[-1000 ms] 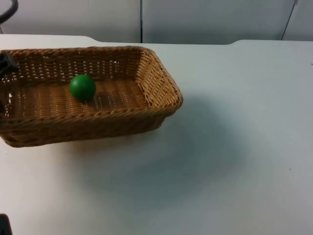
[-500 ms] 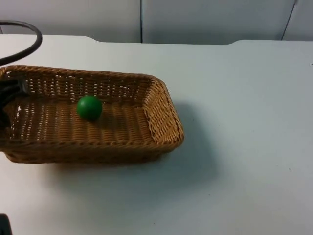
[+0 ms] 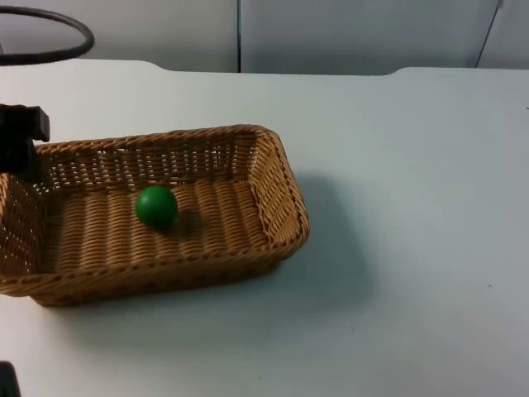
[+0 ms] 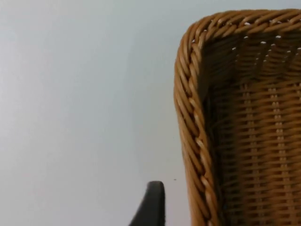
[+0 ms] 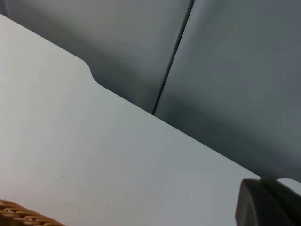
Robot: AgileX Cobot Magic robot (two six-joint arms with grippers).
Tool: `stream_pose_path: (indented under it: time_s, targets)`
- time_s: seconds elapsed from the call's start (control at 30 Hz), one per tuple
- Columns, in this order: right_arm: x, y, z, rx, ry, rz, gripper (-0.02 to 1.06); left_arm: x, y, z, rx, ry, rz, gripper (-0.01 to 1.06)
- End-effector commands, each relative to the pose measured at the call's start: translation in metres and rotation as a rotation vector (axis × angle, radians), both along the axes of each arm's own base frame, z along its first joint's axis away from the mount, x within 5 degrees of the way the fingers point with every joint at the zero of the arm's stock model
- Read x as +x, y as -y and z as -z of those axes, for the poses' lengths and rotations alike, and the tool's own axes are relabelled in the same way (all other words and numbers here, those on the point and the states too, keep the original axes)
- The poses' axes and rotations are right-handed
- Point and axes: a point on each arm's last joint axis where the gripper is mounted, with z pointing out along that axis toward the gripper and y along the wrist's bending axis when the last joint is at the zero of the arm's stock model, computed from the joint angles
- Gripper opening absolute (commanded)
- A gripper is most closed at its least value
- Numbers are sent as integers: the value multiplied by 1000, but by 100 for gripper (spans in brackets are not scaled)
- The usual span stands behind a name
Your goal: Pick up the basket with the left hand and place the ball into the basket with the right hand.
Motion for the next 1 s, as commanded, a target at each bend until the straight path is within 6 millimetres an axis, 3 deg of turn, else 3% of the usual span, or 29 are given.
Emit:
stream_pose_path:
  time_s: [0.0, 0.03, 0.13, 0.17, 0.2, 0.3, 0.37, 0.47, 0.5, 0.53, 0.67, 0.7, 0.83, 0.87, 0.97]
  targets:
    - [-3, 0, -10, 16, 26, -6, 0, 5, -6, -23, 88, -26, 18, 58]
    - [-3, 0, -10, 16, 26, -6, 0, 5, -6, -23, 88, -26, 18, 58]
    - [-4, 1, -11, 12, 17, -3, 0, 0, -10, -50, 120, 10, 19, 12]
    - [-4, 1, -11, 12, 17, -3, 0, 0, -10, -50, 120, 10, 19, 12]
    - [-5, 2, -11, 7, 12, -1, 0, -4, -10, -61, 125, 52, 37, 0]
    - [-10, 5, -17, -4, 10, 1, 0, -33, -10, -103, 111, 163, 111, 0]
    - [-11, 6, -19, -5, 8, 2, 0, -45, -8, -114, 111, 178, 153, 0]
    - [-17, 9, -29, 2, 22, 4, 0, -93, 0, -148, 82, 250, 352, 0]
    - [-19, 11, -33, 6, 30, 5, 0, -108, 3, -156, 50, 264, 402, 0]
    - [-19, 11, -33, 6, 30, 5, 0, -108, 3, -156, 50, 264, 402, 0]
    - [-28, 15, -48, 19, 54, 7, 0, -171, 2, -184, -9, 396, 543, 0]
    - [-28, 15, -48, 19, 54, 7, 0, -171, 2, -184, -9, 396, 543, 0]
    - [-35, 19, -54, 27, 38, 13, 0, -220, -7, -187, -5, 482, 554, 0]
    - [-35, 19, -54, 27, 38, 13, 0, -220, -7, -187, -5, 482, 554, 0]
    - [-40, 22, -57, 20, 17, 15, 0, -244, -13, -162, 2, 522, 547, 0]
